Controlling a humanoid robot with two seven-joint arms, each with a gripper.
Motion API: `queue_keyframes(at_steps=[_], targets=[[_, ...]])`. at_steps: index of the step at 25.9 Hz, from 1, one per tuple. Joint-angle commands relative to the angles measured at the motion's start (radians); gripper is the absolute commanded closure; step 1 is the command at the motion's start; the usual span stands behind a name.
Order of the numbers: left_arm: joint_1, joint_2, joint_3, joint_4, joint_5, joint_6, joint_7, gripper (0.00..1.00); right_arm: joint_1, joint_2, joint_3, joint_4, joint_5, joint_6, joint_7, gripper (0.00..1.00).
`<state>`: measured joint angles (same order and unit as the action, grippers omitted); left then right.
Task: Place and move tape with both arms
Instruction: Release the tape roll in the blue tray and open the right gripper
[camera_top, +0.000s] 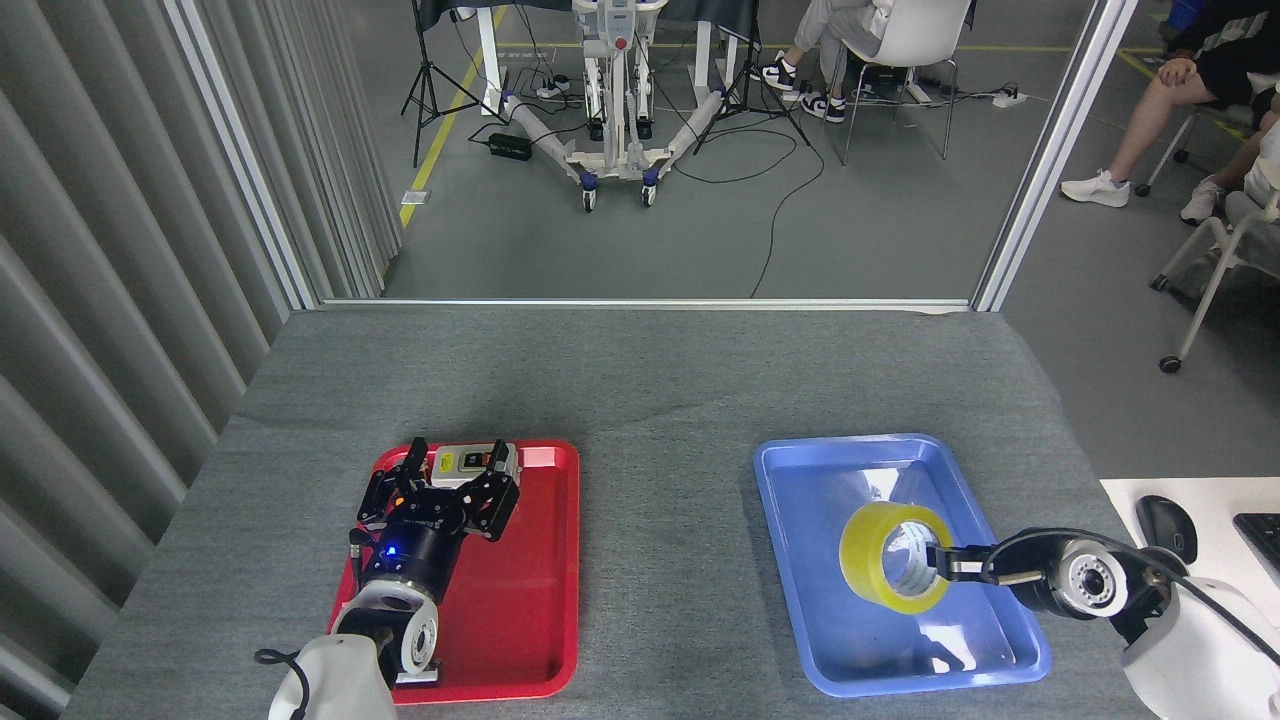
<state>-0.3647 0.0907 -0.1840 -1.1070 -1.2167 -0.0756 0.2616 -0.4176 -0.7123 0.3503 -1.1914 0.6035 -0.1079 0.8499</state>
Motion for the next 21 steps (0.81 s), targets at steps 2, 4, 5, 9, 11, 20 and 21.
queue_keyframes(at_steps=[2,4,5,9,11,20,21], targets=[[0.044,0.031,0.023,-0.019,-0.001,-0.004,-0.005,0.0,-0.023,-0.046,0.021,0.007,-0.054,0.053,0.073,1.0],[0.066,0.031,0.061,-0.033,0.003,-0.026,-0.001,0.0,-0.026,-0.046,0.026,0.009,-0.054,0.07,0.084,1.0],[0.075,0.032,0.083,-0.039,0.003,-0.043,0.004,0.0,-0.032,-0.044,0.032,0.015,-0.053,0.082,0.083,1.0],[0.096,0.031,0.129,-0.047,0.005,-0.073,0.018,0.0,-0.105,-0.018,0.127,0.09,-0.039,0.143,0.07,1.0],[0.102,0.031,0.136,-0.047,0.005,-0.058,0.038,0.0,-0.152,-0.004,0.162,0.142,-0.039,0.146,0.067,1.0],[0.155,0.035,0.132,-0.12,0.002,0.016,0.062,0.0,-0.211,0.079,0.182,0.273,-0.011,0.154,0.05,1.0],[0.159,0.035,0.13,-0.125,0.002,0.01,0.062,0.0,-0.222,0.088,0.184,0.296,-0.008,0.154,0.05,1.0]])
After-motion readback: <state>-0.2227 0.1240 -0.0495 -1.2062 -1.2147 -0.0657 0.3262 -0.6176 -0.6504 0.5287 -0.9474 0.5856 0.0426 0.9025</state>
